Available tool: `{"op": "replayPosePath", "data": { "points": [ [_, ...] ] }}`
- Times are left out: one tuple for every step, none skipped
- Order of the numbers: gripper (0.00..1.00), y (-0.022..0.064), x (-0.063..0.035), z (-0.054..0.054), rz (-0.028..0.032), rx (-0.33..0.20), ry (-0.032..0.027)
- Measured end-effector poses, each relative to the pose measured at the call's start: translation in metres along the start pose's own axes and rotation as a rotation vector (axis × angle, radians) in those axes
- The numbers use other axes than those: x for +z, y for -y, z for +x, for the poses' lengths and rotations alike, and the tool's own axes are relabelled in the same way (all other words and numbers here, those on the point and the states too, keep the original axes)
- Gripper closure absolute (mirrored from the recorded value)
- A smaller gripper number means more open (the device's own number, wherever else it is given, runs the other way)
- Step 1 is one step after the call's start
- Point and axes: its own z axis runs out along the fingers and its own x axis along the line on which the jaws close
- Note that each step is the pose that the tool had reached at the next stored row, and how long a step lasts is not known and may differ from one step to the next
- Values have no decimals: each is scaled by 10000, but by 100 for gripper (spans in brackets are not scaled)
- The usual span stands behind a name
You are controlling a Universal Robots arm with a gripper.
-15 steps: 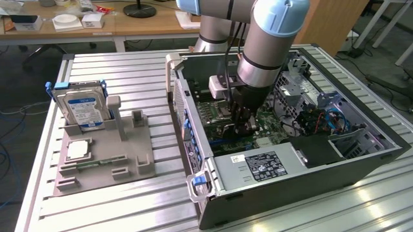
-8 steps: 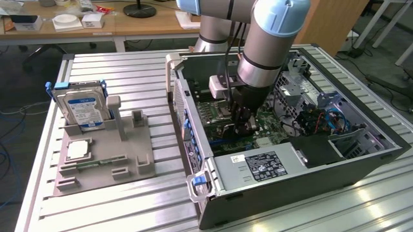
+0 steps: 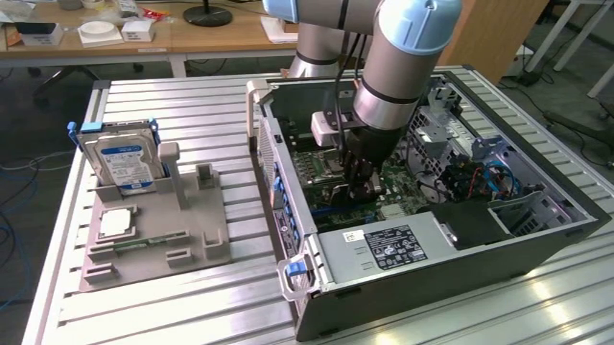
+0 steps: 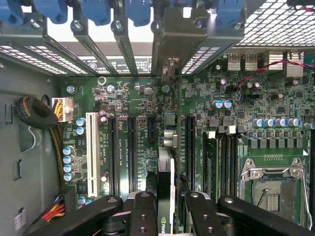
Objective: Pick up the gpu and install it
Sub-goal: 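Insert the gpu into the slot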
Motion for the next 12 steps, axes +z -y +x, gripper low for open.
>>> {"op": "replayPosePath", "data": {
  "points": [
    [73,0,0,0,0,11,1],
    [73,0,0,0,1,21,1],
    [73,-1,1,0,1,32,2],
    [73,-6,1,0,2,41,4],
    [73,-13,2,0,3,45,4],
    [73,-23,2,1,3,50,3],
    [73,-33,3,1,6,53,4],
    [73,-39,3,1,6,58,4],
    [73,-41,3,1,4,62,3],
    [73,-42,3,1,3,67,3],
    [73,-42,3,1,2,75,2],
    [73,-42,3,1,3,87,1]
  ]
}}
